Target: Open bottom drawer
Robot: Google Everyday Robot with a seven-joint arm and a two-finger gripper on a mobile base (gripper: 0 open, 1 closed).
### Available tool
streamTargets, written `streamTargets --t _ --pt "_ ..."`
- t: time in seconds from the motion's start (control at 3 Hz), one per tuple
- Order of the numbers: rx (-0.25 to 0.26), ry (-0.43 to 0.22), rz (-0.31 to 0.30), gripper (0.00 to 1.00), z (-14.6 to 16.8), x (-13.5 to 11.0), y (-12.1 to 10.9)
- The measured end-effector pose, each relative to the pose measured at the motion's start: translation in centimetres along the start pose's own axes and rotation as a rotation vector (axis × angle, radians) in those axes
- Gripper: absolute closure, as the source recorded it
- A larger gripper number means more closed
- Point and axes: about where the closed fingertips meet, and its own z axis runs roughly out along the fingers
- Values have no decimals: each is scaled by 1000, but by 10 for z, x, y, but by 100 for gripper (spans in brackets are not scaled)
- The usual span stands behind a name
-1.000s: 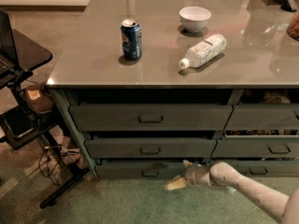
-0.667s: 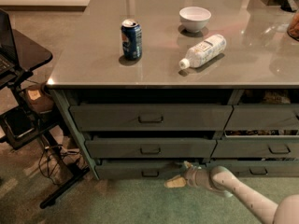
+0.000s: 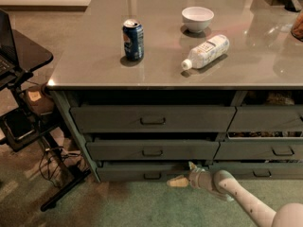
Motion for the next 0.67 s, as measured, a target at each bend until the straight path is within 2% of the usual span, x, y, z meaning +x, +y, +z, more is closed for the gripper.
streamTargets --t 0.33,0.67 --pt "30 -15 -111 0 15 8 20" --pt "179 -70 -339 0 42 1 14"
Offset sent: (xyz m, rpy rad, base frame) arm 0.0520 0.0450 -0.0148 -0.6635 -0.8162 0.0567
